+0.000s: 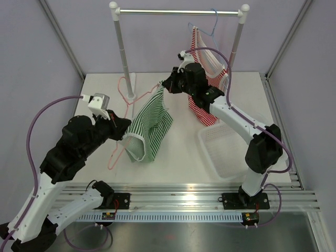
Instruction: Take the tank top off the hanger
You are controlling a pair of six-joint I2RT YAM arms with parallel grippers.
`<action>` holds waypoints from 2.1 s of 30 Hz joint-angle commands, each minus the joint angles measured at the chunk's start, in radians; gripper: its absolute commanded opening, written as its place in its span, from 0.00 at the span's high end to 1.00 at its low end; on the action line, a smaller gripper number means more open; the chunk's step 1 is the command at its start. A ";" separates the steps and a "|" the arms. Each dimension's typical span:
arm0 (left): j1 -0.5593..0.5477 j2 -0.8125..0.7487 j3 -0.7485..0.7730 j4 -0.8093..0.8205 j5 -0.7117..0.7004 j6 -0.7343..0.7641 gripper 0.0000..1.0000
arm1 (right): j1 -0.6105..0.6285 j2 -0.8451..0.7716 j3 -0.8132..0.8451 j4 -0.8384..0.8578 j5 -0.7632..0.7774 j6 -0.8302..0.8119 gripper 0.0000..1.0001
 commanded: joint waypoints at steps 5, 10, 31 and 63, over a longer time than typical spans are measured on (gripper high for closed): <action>-0.004 -0.055 0.033 0.083 0.064 0.013 1.00 | -0.058 0.053 0.075 -0.134 0.092 -0.028 1.00; -0.004 -0.041 0.018 0.242 0.040 -0.007 1.00 | -0.058 -0.046 0.000 -0.069 -0.250 0.001 1.00; -0.004 0.351 0.276 0.654 -0.152 0.093 1.00 | 0.224 -0.485 -0.276 -0.343 -0.208 -0.252 1.00; 0.322 1.161 1.295 0.052 0.052 0.108 1.00 | 0.237 -0.634 -0.543 -0.233 -0.012 -0.124 0.00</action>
